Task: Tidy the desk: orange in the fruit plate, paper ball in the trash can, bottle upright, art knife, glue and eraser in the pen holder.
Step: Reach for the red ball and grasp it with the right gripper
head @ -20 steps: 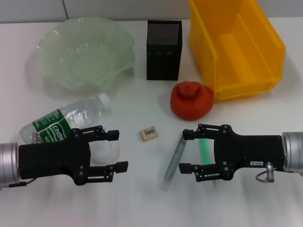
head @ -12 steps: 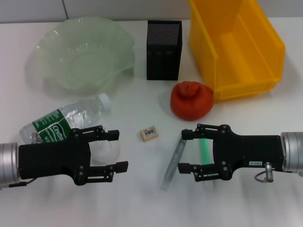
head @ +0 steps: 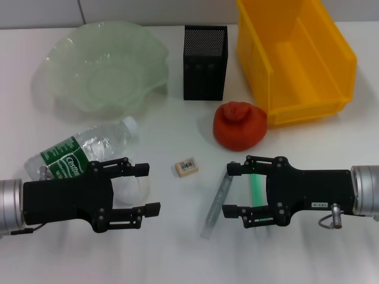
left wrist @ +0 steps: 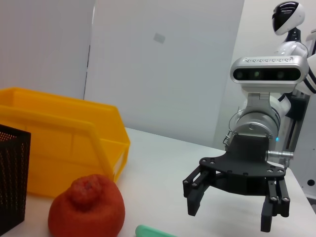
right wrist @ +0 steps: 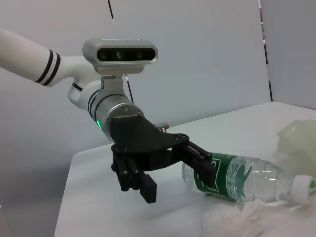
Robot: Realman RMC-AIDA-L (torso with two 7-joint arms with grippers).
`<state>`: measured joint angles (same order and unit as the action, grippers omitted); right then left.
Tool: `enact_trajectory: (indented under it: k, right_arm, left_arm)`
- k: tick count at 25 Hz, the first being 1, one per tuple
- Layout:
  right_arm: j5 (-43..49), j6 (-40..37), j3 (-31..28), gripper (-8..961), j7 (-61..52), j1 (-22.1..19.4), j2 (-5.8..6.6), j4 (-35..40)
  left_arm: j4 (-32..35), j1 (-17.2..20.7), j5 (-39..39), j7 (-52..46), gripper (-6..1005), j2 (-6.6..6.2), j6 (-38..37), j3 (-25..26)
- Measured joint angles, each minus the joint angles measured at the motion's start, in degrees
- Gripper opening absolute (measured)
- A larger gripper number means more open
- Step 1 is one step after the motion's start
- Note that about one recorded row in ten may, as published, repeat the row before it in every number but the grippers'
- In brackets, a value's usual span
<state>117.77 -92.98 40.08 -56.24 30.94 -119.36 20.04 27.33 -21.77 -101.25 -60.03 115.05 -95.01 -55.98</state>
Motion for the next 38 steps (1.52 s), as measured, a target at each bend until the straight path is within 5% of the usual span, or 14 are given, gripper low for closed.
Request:
enact_trajectory:
  k: [23,31,38]
  right_arm:
    - [-2.5,-1.9,-0.4,831,0.0,-0.3,0.24,1.1]
    - [-5.5,-6.7,-0.3,830,-10.8,0.0,0.53,11.0]
    - [-3.5,-10.9,2.1,830,-29.4,4.2,1.31,27.2]
  left_arm:
    - [0.2,-0.1,0.0,0.0,790,0.0,0.1,0.0]
    - [0.4,0.2,0.2,0.5,790,0.13,-0.1,0.1]
    - [0.4,0.0,0.2,0.6,789,0.42,0.2,0.7]
